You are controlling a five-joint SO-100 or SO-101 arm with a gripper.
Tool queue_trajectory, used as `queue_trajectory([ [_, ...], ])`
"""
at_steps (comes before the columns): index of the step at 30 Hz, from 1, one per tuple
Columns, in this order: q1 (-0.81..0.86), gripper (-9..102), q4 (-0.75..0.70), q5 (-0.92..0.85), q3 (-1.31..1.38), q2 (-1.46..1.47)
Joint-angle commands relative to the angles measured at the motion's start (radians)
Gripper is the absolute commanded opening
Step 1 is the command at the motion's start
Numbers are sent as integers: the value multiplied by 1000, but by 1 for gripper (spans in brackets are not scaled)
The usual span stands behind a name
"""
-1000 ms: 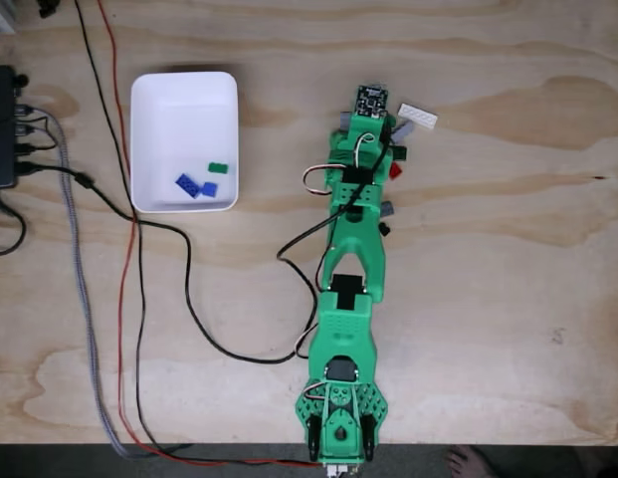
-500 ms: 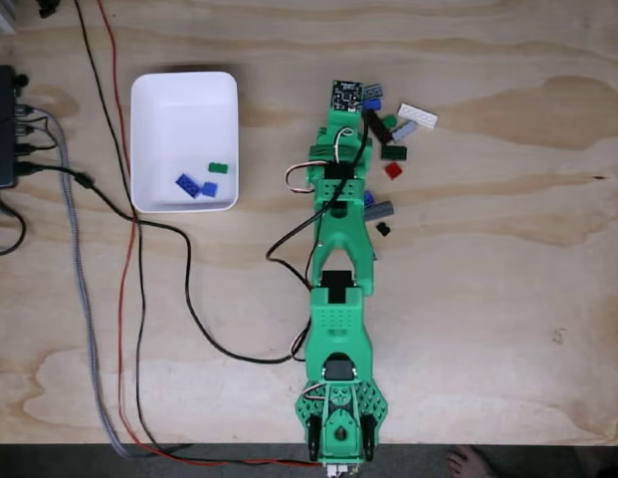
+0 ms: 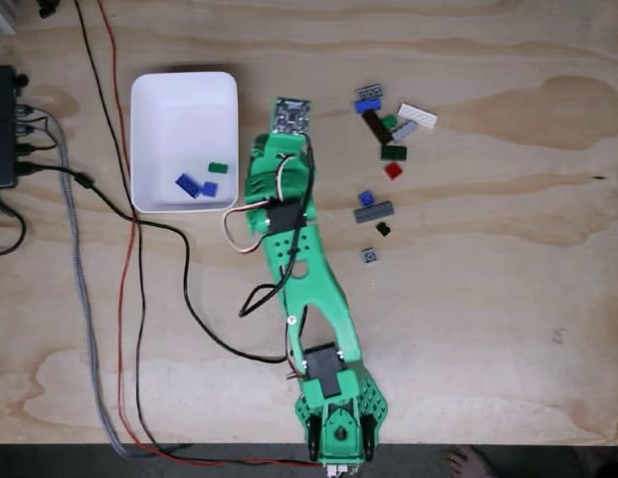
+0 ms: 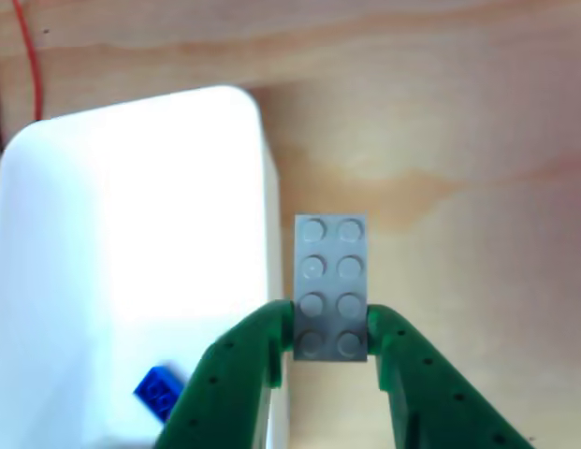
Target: Put all lego bricks in the bin.
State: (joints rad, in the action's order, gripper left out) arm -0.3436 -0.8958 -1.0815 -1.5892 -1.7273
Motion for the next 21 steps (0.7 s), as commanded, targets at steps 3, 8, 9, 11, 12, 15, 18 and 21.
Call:
queue_trajectory([
  [3, -216, 0, -201, 193, 341, 218],
  [8, -281, 13, -202, 267, 407, 341],
  [9, -281, 16, -198, 276, 402, 337],
  [11, -267, 19, -189, 287, 377, 299],
  [12, -252, 20, -184, 287, 364, 270],
  [15, -150, 19, -195, 308, 318, 124],
  [18, 46, 17, -213, 337, 247, -54],
  [21, 265, 20, -219, 304, 112, -132],
])
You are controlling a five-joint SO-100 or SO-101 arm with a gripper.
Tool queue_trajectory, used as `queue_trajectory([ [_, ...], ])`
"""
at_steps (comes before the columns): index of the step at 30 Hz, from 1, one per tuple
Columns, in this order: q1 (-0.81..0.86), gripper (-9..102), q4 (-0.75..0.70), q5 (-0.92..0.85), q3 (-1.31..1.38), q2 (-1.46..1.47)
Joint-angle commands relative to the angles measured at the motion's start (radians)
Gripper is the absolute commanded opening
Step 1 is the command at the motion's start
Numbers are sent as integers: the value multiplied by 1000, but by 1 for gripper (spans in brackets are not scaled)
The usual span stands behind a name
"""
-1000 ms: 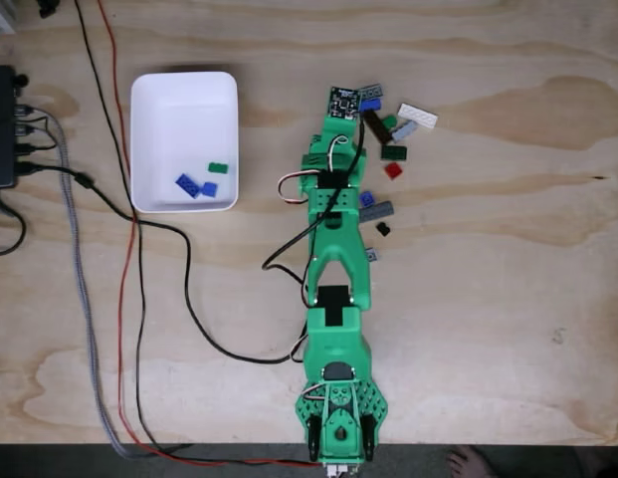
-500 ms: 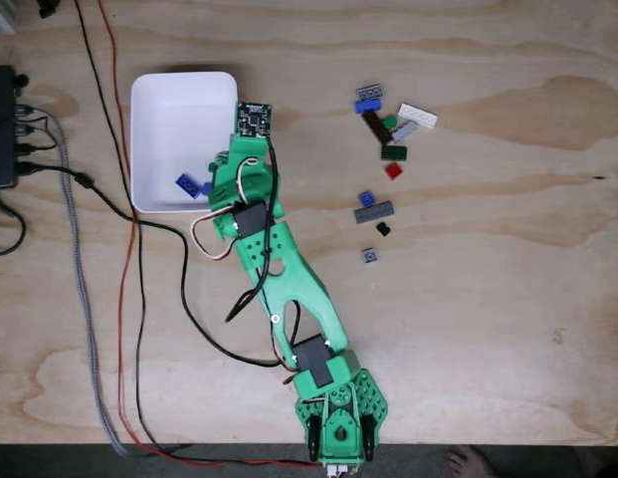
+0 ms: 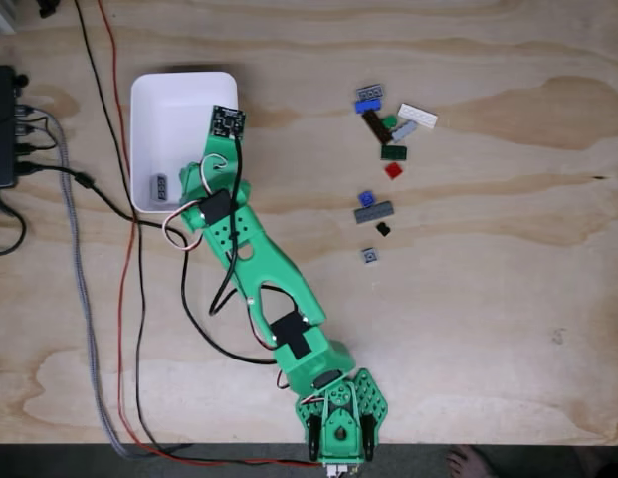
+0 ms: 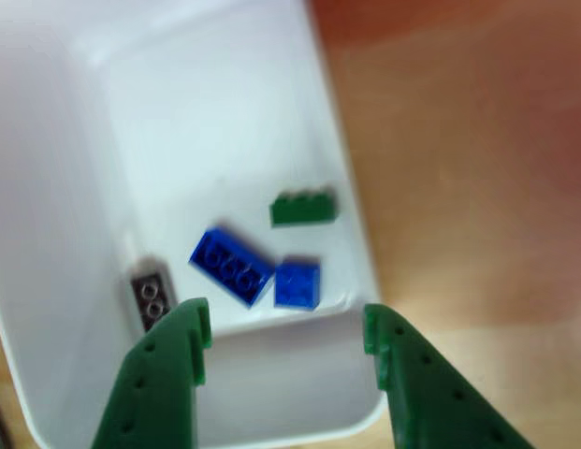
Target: Put all lego bricks in the bin.
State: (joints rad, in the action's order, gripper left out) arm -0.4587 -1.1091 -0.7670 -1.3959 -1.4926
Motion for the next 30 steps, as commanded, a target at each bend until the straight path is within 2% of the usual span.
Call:
queue_trajectory([
  [1, 440, 21, 9, -23, -150, -370],
  [6, 604, 22, 206, -37, -541, -351],
  [12, 617, 20, 298, -49, -755, -270],
  [25, 604, 17, 416, -61, -788, -193],
  [30, 604, 6, 390, -72, -735, -129],
])
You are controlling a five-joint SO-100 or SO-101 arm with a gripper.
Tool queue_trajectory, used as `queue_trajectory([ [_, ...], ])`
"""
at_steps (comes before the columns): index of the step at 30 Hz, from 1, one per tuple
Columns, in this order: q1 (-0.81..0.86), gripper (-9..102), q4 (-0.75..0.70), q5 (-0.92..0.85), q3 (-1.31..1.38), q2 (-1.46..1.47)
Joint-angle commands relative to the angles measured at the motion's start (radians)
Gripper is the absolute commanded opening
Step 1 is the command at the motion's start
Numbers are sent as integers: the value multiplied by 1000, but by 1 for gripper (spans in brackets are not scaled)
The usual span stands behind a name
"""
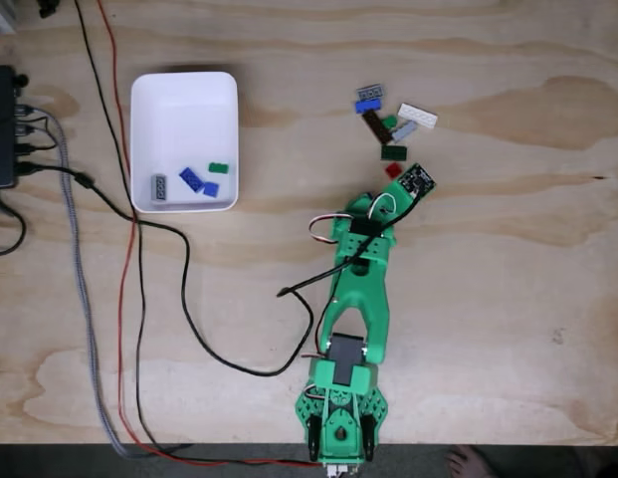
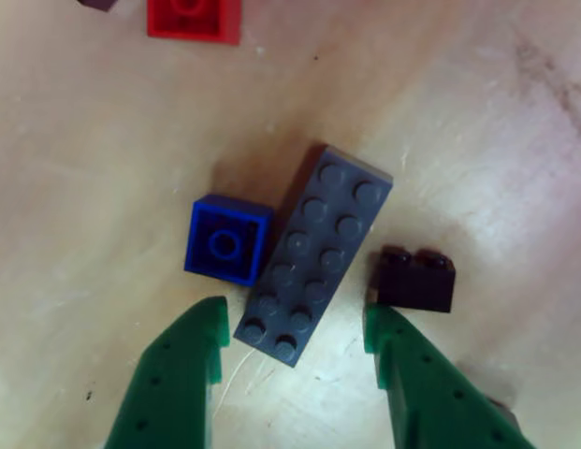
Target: Put all lego bricks in the bin.
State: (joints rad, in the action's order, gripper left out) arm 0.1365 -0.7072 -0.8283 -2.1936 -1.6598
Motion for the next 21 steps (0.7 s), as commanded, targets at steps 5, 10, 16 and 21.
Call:
queue_trajectory([
  [5, 14, 0, -49, 31, 115, 35],
  [10, -84, 0, -193, 117, 161, -327],
  [16, -388, 0, -462, 158, 526, -453],
  [21, -535, 0, -535, 143, 910, 3],
])
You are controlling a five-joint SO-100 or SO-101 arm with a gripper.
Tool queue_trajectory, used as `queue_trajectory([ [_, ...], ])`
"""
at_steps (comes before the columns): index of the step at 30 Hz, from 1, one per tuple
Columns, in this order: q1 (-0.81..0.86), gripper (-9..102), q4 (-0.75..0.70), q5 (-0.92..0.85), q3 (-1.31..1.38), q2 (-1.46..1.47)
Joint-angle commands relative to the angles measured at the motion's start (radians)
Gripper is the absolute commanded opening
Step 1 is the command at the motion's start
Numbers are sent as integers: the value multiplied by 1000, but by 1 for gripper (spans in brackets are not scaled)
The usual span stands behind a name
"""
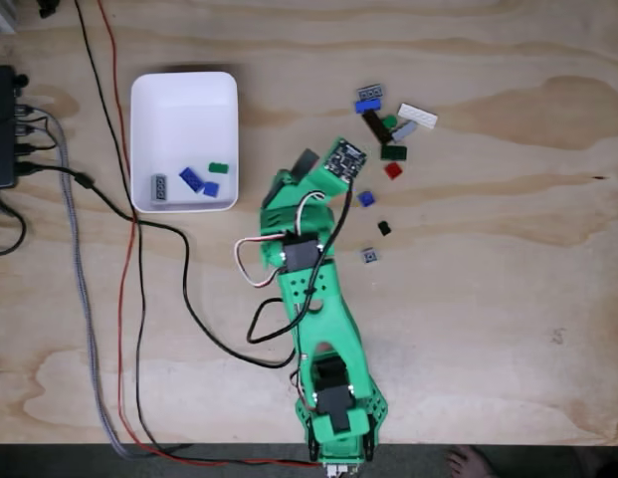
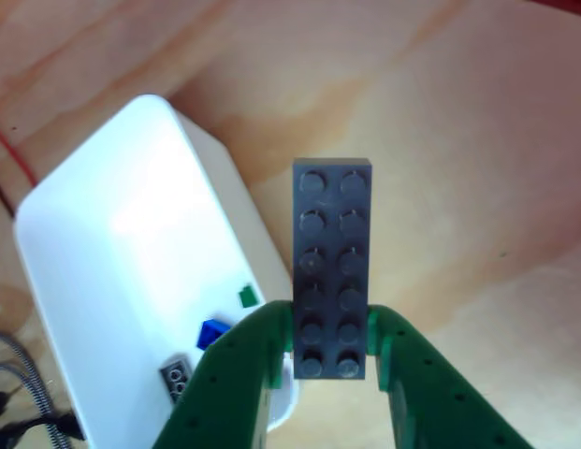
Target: Put all lego bricks in the bin.
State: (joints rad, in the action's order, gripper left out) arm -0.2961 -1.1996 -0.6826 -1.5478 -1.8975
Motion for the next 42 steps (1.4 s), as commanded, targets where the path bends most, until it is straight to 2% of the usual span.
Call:
queue_trajectory([
  [1, -132, 0, -57, -11, 322, 318],
  [6, -238, 1, -38, -2, 453, 509],
  [12, -314, 4, 6, 43, 474, 531],
  [16, -310, 20, 5, 77, 436, 468],
  [20, -184, 23, 46, 83, 316, 281],
  [23, -9, 14, 20, -31, 124, 67],
  [26, 204, 13, 37, -172, -187, -138],
  [28, 316, 15, 83, -206, -382, -224],
  [32, 474, 19, 170, -133, -664, -308],
  [36, 541, 17, 264, -52, -811, -275],
  [42, 525, 17, 324, -2, -857, -152],
])
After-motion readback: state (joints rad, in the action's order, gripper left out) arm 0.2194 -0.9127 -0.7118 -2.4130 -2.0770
